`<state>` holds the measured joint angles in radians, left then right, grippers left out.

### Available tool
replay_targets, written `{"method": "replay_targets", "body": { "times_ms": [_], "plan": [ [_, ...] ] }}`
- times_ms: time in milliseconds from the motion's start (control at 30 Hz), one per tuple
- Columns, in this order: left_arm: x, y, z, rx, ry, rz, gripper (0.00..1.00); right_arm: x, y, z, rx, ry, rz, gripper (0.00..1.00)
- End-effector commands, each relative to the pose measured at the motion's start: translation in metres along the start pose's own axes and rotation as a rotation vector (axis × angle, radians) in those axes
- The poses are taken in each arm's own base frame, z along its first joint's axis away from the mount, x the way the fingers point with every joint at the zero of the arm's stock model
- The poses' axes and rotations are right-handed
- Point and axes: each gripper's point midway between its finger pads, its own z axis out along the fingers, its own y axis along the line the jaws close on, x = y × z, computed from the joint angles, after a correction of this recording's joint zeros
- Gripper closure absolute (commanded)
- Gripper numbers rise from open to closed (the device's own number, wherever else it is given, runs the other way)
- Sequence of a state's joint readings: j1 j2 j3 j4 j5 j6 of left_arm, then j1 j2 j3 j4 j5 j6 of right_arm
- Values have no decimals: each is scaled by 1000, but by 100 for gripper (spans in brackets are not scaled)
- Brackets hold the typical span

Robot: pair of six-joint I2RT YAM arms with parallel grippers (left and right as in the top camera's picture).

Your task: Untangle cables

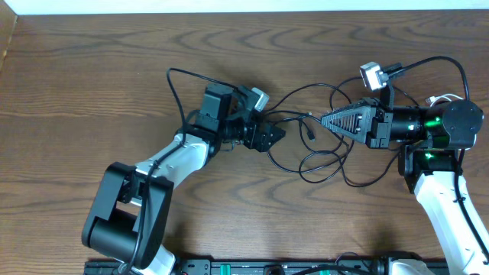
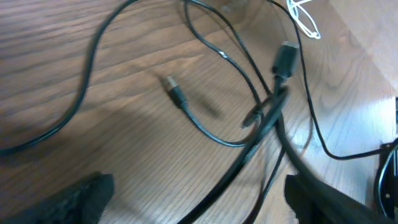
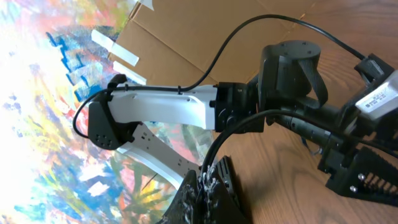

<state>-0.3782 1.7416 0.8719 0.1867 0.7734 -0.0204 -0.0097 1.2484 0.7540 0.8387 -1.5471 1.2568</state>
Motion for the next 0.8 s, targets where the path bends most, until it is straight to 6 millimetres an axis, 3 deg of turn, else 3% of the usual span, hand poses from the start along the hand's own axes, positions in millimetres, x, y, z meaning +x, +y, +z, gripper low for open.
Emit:
{"method": "replay_targets", "body": {
  "times_ms": [0, 67, 300, 400, 433, 600, 767],
  "plan": [
    [0, -1, 4, -28, 0, 46, 29, 1, 3, 1, -7, 15, 2, 99],
    [1, 5, 6, -72, 1, 49, 41, 1, 3, 1, -7, 14, 2, 99],
    [8, 13, 11, -94, 18, 38, 44, 1, 3, 1, -7, 14, 2, 99],
    [10, 16, 13, -100, 22, 35, 75, 1, 3, 1, -7, 15, 2, 99],
    [10, 21, 14, -125, 22, 33, 90, 1, 3, 1, -7, 15, 2, 99],
    [15, 63, 3, -373, 23, -45, 92, 1, 3, 1, -7, 15, 2, 99],
    [30, 109, -26, -655, 32, -185, 92, 1, 3, 1, -7, 15, 0, 99]
  ]
}}
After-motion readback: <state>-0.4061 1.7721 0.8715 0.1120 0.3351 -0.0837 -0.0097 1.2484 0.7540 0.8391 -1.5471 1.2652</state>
